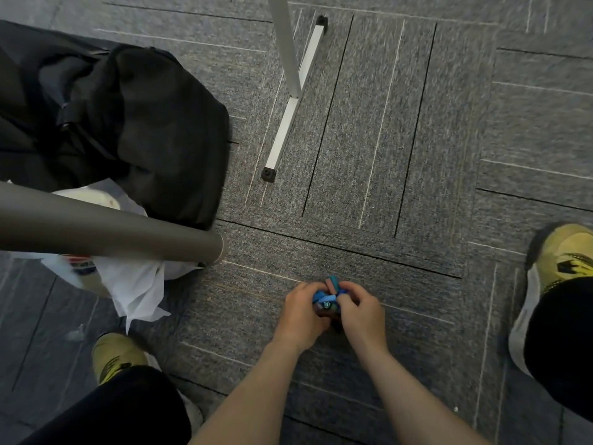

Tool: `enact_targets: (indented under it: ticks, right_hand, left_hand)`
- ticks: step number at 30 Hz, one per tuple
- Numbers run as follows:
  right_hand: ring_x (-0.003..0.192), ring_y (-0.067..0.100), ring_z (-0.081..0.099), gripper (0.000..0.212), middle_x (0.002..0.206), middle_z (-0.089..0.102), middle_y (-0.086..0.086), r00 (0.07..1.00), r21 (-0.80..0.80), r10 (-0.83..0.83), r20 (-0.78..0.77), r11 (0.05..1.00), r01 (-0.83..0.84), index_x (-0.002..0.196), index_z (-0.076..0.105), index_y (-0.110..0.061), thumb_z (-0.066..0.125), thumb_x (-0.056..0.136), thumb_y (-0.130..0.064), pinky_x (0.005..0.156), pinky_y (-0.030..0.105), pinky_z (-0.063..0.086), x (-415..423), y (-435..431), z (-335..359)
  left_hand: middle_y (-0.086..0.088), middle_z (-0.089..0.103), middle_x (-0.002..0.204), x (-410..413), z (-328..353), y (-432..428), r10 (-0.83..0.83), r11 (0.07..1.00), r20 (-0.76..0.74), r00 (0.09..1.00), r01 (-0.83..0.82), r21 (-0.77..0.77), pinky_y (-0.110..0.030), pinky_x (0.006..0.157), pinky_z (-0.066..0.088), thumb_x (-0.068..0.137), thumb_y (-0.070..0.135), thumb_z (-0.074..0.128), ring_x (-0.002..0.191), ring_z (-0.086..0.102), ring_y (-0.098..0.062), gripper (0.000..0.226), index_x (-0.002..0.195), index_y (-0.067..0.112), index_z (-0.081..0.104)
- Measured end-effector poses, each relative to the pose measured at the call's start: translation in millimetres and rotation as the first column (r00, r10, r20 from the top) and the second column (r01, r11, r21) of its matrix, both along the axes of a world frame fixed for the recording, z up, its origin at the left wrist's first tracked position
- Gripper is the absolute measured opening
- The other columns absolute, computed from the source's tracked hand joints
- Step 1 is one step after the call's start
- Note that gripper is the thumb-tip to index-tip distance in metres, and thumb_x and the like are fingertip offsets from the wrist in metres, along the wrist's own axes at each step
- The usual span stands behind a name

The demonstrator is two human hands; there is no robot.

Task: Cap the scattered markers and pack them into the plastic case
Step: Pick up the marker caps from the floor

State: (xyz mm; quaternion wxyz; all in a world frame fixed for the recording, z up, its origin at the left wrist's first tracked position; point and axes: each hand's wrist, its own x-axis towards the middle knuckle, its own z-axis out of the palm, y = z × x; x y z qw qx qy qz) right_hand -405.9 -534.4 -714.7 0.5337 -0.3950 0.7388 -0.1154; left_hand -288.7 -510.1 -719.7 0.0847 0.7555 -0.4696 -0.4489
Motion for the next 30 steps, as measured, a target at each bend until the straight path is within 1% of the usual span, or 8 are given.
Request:
enact_targets:
  ticks: [4,8,14,19,23,26,28,30]
  right_hand:
    - [0.082,0.021,0.066,0.022,0.082,0.073,0.003,0.971,0.137,-0.229,0.066,0.966,0.218,0.080,0.073,-0.017,0.058,0.093,-0.025,0.073,0.037,0.050,-1,-8,-7]
    - [0.083,0.025,0.071,0.030,0.089,0.076,0.009,0.894,0.373,-0.396,0.212,0.878,0.300,0.094,0.074,-0.009,0.052,0.098,-0.028,0.074,0.042,0.058,0,-6,-14]
    - [0.072,0.023,0.066,0.019,0.081,0.072,0.009,0.680,0.612,-0.658,0.324,0.694,0.379,0.094,0.068,-0.011,0.051,0.095,-0.022,0.058,0.030,0.050,-6,-3,-2]
    - [0.066,0.021,0.058,0.021,0.077,0.063,0.010,0.507,0.708,-0.761,0.405,0.612,0.353,0.088,0.064,-0.007,0.050,0.091,-0.022,0.057,0.031,0.044,-10,-7,0]
    - [0.055,0.016,0.052,0.017,0.066,0.058,0.007,0.433,0.713,-0.770,0.468,0.619,0.329,0.084,0.063,-0.005,0.054,0.084,-0.020,0.055,0.026,0.042,-6,-10,4]
    - [0.047,0.013,0.045,0.015,0.058,0.049,0.005,0.288,0.771,-0.846,0.448,0.529,0.354,0.074,0.058,-0.006,0.055,0.086,-0.015,0.045,0.021,0.042,-1,-14,9]
    - [0.050,0.014,0.051,0.020,0.062,0.055,0.006,0.286,0.789,-0.861,0.420,0.502,0.353,0.073,0.059,-0.008,0.055,0.089,-0.019,0.040,0.019,0.044,-2,-17,11]
    - [0.052,0.013,0.054,0.019,0.066,0.059,0.006,0.321,0.792,-0.858,0.401,0.501,0.349,0.076,0.060,-0.010,0.056,0.089,-0.022,0.040,0.018,0.046,-6,-18,11]
  left_hand:
    - [0.011,0.069,0.093,-3,6,-2,0.039,0.999,-0.101,0.994,-0.039,0.006,-0.011,0.074,0.050,0.068,0.010,0.083,0.084,0.064,-0.005,0.039,0.104,0.023,0.072]
    - [0.005,0.073,0.093,-9,12,-4,0.067,0.998,-0.152,0.986,-0.070,-0.010,-0.001,0.067,0.042,0.069,0.012,0.085,0.081,0.064,-0.005,0.033,0.099,0.020,0.076]
    - [0.004,0.075,0.092,-7,15,-8,0.036,0.999,-0.265,0.964,-0.038,0.000,-0.030,0.084,0.057,0.067,0.024,0.087,0.089,0.070,-0.009,0.034,0.099,0.026,0.076]
    - [0.002,0.076,0.096,-7,24,-12,0.073,0.997,-0.399,0.914,-0.080,-0.001,-0.035,0.085,0.059,0.091,0.014,0.068,0.089,0.072,-0.007,0.017,0.104,0.020,0.076]
    - [0.002,0.076,0.081,-10,40,-20,0.132,0.986,-0.515,0.847,-0.165,-0.018,-0.031,0.074,0.060,0.087,0.008,0.073,0.076,0.073,-0.015,0.015,0.097,0.019,0.075]
    - [-0.005,0.072,0.072,-6,54,-28,0.310,0.919,-0.610,0.730,-0.394,-0.005,-0.032,0.054,0.055,0.089,0.015,0.071,0.058,0.066,-0.023,0.001,0.090,0.015,0.071]
    - [-0.004,0.067,0.064,2,55,-29,0.433,0.852,-0.560,0.707,-0.524,-0.002,-0.028,0.046,0.047,0.092,0.021,0.068,0.050,0.058,-0.017,0.012,0.084,0.012,0.069]
    - [0.002,0.064,0.064,14,48,-23,0.497,0.839,-0.357,0.791,-0.543,-0.036,-0.022,0.049,0.043,0.091,0.028,0.068,0.055,0.056,-0.011,0.018,0.080,0.014,0.067]
